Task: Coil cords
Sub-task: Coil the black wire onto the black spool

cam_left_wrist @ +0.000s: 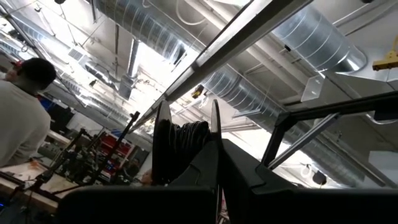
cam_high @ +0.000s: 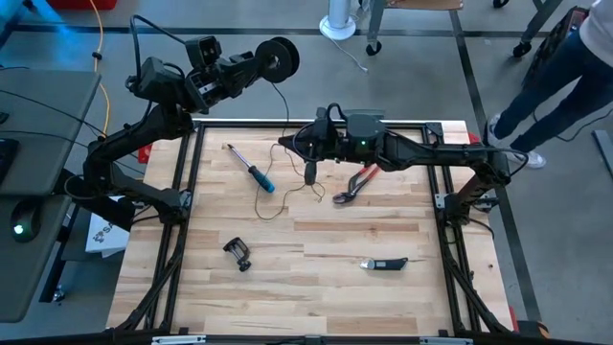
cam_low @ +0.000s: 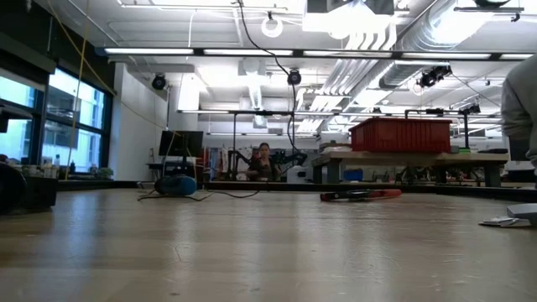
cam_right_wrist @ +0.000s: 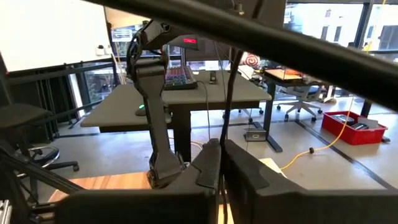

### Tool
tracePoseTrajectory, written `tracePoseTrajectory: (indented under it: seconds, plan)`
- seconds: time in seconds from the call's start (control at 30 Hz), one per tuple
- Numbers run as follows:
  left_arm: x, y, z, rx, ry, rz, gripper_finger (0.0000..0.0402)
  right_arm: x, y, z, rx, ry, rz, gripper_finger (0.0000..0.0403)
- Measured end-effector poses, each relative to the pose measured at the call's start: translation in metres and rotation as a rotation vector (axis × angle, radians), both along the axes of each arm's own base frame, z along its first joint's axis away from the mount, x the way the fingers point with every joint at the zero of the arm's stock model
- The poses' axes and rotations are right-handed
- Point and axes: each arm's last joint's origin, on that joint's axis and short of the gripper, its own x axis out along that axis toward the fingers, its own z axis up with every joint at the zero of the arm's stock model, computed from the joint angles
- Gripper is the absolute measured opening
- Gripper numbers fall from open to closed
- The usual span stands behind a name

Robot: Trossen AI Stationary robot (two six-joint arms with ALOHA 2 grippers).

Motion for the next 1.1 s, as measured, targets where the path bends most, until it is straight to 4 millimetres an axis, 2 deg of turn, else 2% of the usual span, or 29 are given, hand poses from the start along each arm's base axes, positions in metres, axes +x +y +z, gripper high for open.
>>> tracePoseTrajectory:
  seconds: [0.13,0.2,0.37,0.47,0.63,0.83,1.1]
  plan:
    - [-0.002,-0.001,0.001,0.017,-0.001,0.014,0.0000,0.000,0.001,0.000,0.005,0.007,0.003,0.0002]
    - [-0.010,0.000,0.004,0.045,0.002,0.051,0.0000,-0.004,0.003,0.001,0.006,0.026,0.003,0.0002]
    - [-0.043,-0.004,0.009,0.027,0.096,0.148,0.0000,-0.027,0.011,0.016,0.010,0.073,0.010,0.0001]
    - [-0.057,-0.008,0.006,-0.017,0.186,0.196,0.0000,-0.039,0.020,0.023,0.009,0.094,0.037,0.0001]
    - [-0.075,-0.014,0.000,-0.087,0.293,0.248,0.0000,-0.065,0.030,0.046,-0.002,0.031,0.065,0.0001]
    - [-0.074,-0.017,-0.014,-0.214,0.445,0.178,0.0000,-0.085,0.029,0.062,-0.049,-0.014,0.023,0.0000]
    - [-0.052,-0.022,-0.029,-0.287,0.573,0.032,0.0000,-0.106,0.018,0.075,-0.101,-0.048,-0.093,0.0000]
